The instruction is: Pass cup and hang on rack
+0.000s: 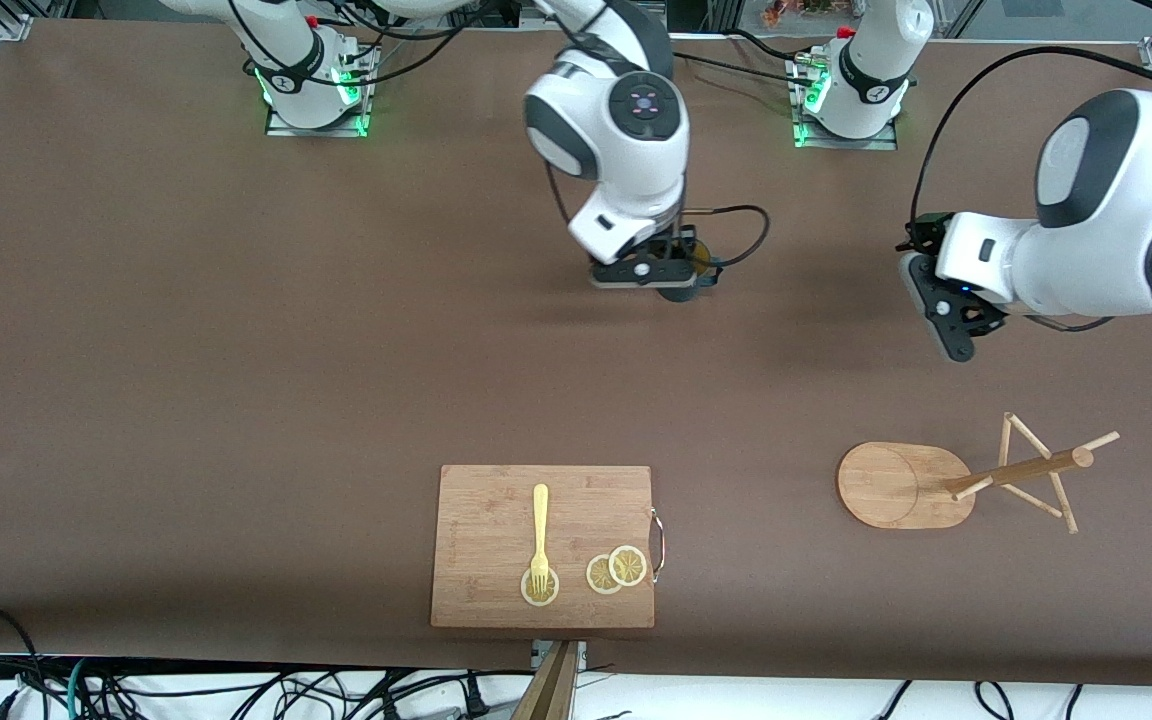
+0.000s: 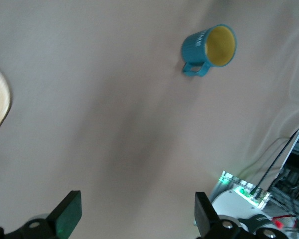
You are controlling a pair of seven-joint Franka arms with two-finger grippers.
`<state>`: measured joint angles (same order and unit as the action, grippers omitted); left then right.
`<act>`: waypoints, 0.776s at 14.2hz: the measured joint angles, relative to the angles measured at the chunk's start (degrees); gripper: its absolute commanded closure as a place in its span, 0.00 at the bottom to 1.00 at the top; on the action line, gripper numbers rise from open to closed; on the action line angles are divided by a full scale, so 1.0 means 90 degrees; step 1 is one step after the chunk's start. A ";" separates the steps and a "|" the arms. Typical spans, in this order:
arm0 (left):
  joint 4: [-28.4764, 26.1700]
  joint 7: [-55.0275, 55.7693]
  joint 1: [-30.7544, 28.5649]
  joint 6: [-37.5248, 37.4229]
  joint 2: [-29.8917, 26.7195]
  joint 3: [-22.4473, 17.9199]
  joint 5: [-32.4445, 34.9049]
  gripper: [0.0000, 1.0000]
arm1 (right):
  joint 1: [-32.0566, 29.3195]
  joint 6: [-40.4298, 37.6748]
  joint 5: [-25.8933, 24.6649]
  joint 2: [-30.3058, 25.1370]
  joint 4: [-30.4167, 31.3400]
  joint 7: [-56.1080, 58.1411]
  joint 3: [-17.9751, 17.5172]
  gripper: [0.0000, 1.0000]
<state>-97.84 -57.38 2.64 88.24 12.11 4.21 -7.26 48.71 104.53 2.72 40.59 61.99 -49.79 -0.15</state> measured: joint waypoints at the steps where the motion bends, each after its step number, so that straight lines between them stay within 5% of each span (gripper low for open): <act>1: -0.0442 -0.0411 0.0000 0.0402 -0.0109 0.0001 -0.0224 0.00 | -0.0336 -0.0269 -0.0002 -0.0264 -0.0005 0.0120 0.0035 0.00; 7: -0.2544 -0.2426 0.0059 0.2940 -0.0309 0.0215 -0.1317 0.00 | -0.2331 -0.1202 0.0185 -0.1307 0.0214 0.1762 0.0158 0.00; 11: -0.3659 -0.3284 0.0089 0.4578 -0.0304 0.0715 -0.2012 0.00 | -0.2691 -0.1385 0.0197 -0.2165 0.1165 0.3294 0.0964 0.00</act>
<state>-130.78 -86.93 3.44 129.45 9.38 10.65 -25.36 24.48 92.07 4.49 21.10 72.48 -20.14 8.53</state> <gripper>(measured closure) 0.000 0.000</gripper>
